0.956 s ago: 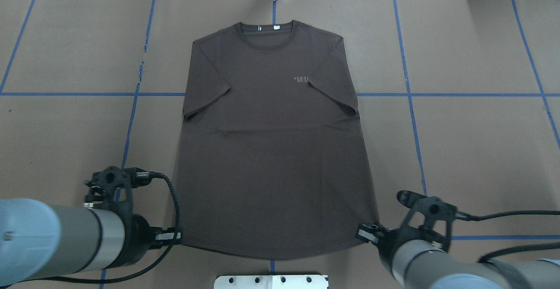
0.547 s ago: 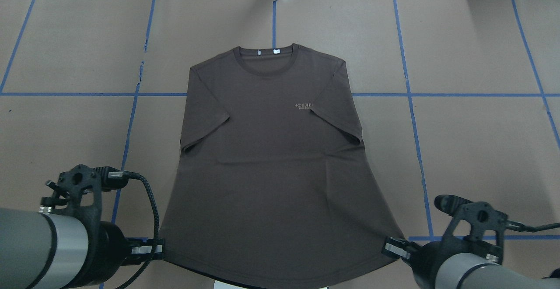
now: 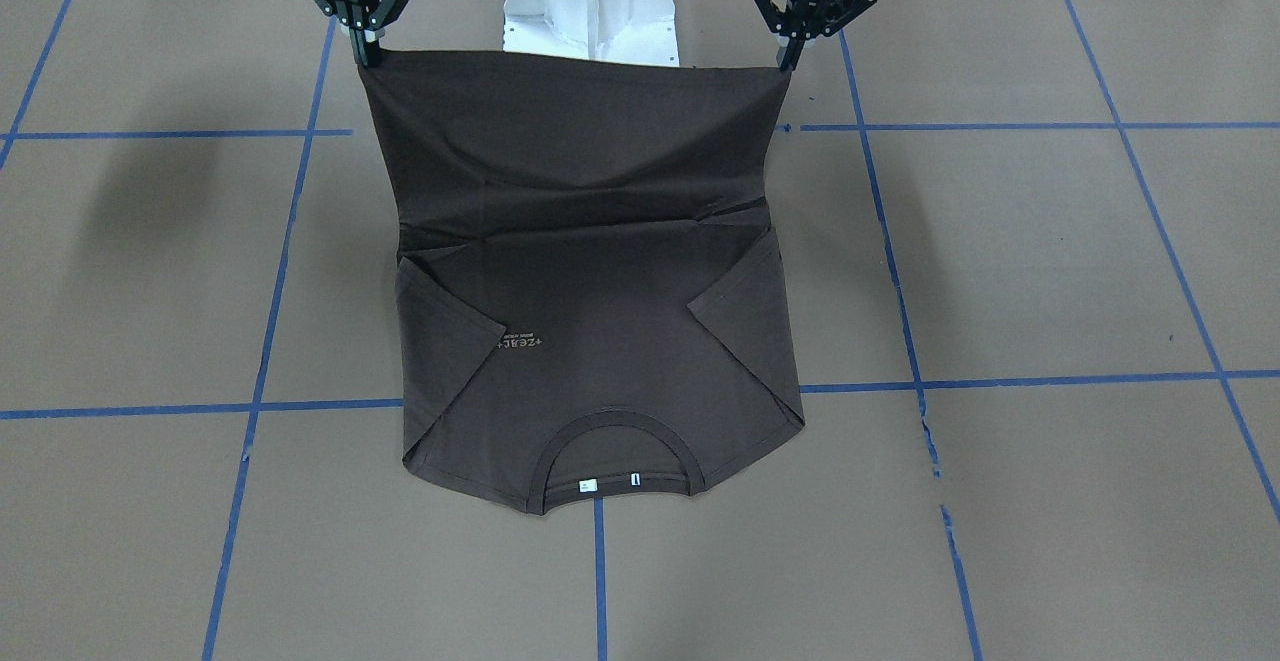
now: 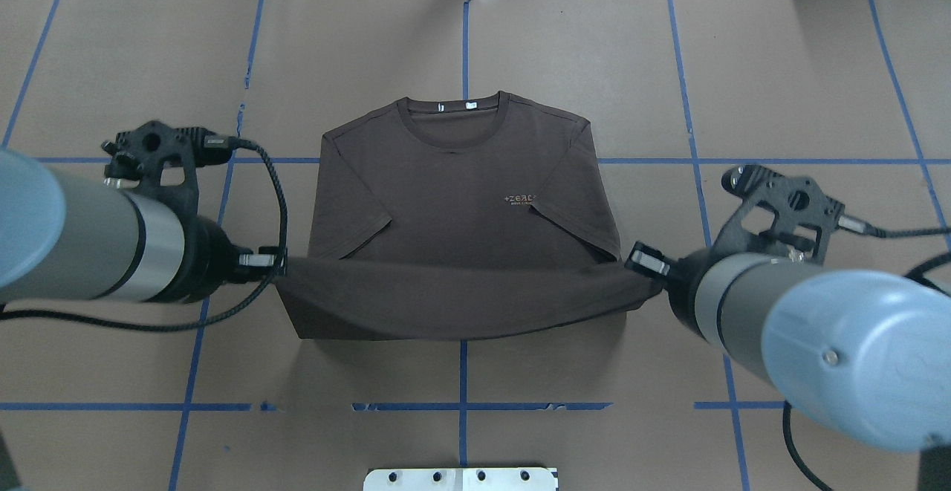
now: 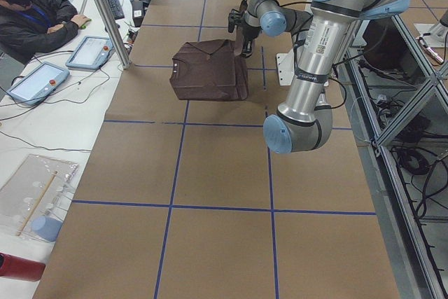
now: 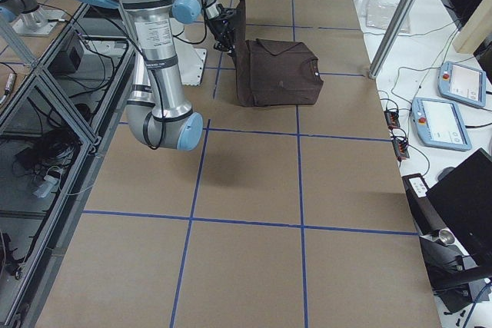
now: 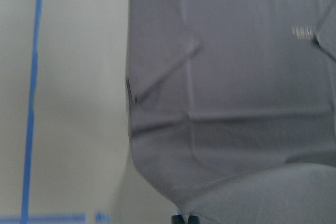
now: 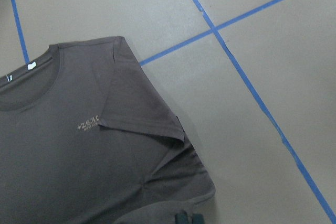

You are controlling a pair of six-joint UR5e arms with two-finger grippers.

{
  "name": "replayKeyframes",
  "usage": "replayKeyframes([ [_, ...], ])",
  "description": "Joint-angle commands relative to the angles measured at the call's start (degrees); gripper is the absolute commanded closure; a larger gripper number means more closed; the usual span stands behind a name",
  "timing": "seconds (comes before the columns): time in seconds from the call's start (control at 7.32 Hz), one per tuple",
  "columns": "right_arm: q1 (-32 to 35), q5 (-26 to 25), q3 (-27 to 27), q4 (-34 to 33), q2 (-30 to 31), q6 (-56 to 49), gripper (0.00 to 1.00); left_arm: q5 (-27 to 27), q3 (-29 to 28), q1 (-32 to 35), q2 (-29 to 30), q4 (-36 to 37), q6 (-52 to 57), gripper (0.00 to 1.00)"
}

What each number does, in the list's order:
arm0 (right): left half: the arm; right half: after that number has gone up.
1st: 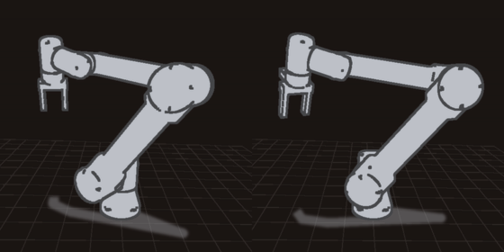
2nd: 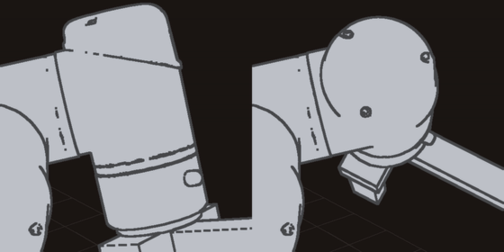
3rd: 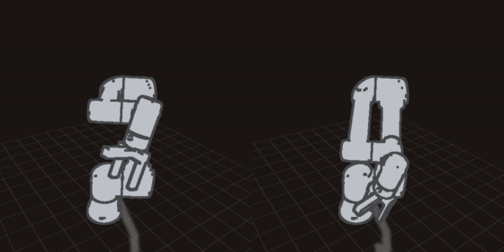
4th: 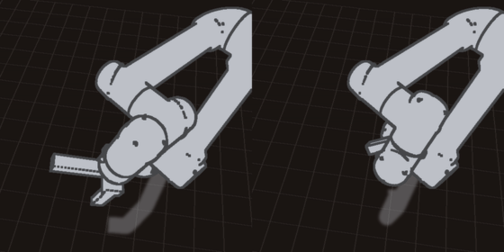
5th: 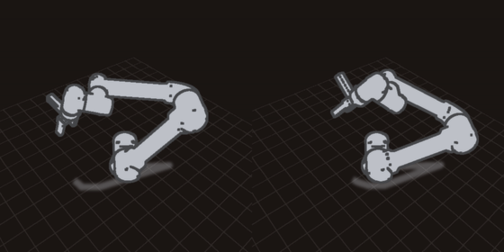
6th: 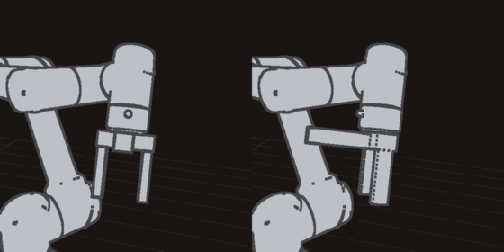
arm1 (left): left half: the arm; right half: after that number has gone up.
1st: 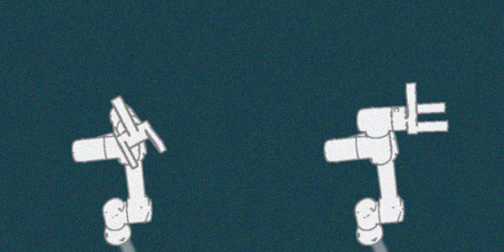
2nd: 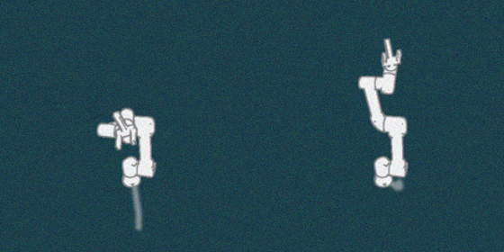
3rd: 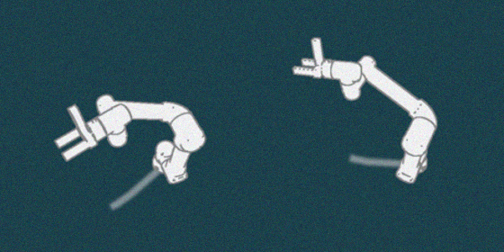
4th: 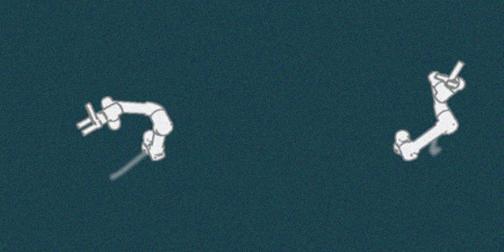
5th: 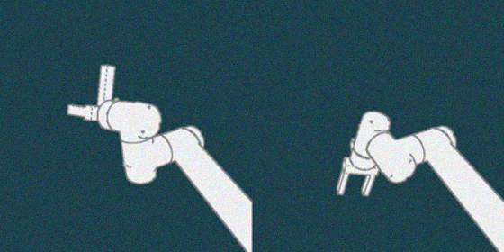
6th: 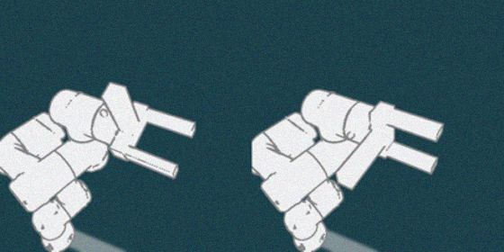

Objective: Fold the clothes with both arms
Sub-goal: 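Lift the hem with both grippers and fold it toward the collar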

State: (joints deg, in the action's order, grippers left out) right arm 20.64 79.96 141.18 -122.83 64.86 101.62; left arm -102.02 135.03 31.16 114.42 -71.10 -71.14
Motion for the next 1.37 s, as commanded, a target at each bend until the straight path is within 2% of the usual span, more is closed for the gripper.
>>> replayKeyframes([
  [0.0,7.29,3.43,-8.93,7.01,-2.19,-4.67,1.00,0.25,-7.56,3.72,3.25,-1.75,1.70,1.00],
  [0.41,12.57,4.68,-27.39,25.39,-2.37,-8.19,1.00,0.51,-20.56,8.38,4.06,-12.63,6.69,1.00],
  [0.55,13.28,4.68,-32.41,29.88,-2.63,-9.33,1.00,0.86,-25.56,8.74,4.32,-17.71,6.80,1.00],
  [0.96,15.75,4.68,-49.45,39.20,-8.76,-10.92,1.00,2.97,-40.42,9.80,7.83,-30.11,6.89,1.00],
  [1.09,16.01,4.68,-52.81,42.11,-9.57,-11.01,1.00,2.88,-44.46,9.80,9.92,-32.50,6.89,1.00],
  [1.23,16.19,4.68,-53.46,42.32,-9.84,-11.10,1.00,2.97,-47.55,9.80,11.16,-34.09,6.89,1.00],
])
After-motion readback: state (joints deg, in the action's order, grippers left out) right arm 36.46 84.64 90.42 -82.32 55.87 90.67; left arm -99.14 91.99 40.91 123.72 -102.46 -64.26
